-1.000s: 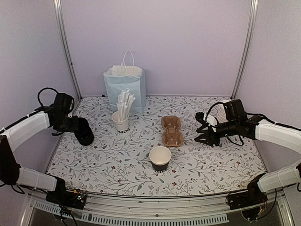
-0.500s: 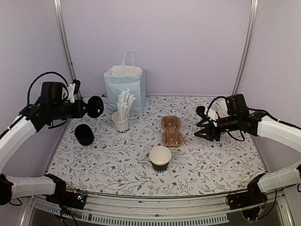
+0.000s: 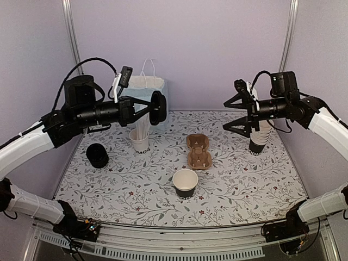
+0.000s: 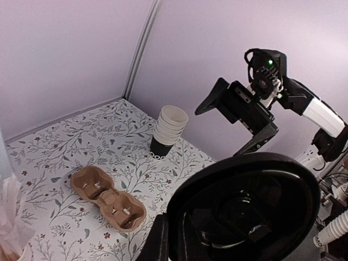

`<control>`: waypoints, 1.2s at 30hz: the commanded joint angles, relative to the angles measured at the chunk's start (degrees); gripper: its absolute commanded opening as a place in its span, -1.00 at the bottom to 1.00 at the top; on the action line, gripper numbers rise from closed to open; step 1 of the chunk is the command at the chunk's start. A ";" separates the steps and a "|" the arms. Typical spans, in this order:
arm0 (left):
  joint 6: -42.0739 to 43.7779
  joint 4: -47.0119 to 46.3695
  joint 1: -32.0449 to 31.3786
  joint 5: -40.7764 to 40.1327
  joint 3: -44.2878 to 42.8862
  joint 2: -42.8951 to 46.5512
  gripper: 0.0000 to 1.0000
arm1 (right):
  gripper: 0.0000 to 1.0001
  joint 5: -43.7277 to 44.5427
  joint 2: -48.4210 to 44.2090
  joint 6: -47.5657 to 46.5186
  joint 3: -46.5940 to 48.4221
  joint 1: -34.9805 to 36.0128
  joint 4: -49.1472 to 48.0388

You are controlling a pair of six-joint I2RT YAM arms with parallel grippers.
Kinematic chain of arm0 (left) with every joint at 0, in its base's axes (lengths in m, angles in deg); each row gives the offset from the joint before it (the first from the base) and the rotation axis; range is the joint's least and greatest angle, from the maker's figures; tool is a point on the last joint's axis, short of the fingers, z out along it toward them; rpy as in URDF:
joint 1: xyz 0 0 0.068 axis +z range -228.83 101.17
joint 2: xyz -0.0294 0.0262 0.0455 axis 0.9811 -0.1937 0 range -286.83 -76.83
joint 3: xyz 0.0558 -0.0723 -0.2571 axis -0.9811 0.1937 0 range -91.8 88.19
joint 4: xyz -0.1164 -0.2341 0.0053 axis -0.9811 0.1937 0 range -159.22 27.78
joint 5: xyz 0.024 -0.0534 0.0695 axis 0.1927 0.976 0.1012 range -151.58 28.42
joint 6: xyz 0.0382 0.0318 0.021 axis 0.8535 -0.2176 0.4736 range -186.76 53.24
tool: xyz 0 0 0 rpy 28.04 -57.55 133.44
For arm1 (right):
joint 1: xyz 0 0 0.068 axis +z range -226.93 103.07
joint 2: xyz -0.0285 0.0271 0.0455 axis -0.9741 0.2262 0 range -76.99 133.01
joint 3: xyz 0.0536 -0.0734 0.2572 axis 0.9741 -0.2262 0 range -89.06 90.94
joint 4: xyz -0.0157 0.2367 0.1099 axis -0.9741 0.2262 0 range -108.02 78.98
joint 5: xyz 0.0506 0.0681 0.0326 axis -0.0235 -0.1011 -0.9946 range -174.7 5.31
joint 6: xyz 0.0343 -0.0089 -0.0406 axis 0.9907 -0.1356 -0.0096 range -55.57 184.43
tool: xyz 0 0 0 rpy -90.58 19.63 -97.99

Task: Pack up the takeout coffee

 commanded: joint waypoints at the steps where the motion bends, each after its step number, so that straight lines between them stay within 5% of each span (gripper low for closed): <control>1: -2.45 -9.45 -5.91 1.91 -1.99 -4.83 -0.97 | 0.98 -8.91 2.97 2.13 5.53 -0.04 6.29; 15: -16.77 -34.35 -10.65 11.26 -0.66 -17.43 -0.95 | 0.98 -11.48 4.32 5.60 12.56 9.20 5.34; 36: -25.14 -50.18 -10.69 10.93 2.29 -22.33 -0.97 | 0.98 -0.86 8.46 15.37 19.94 17.72 0.67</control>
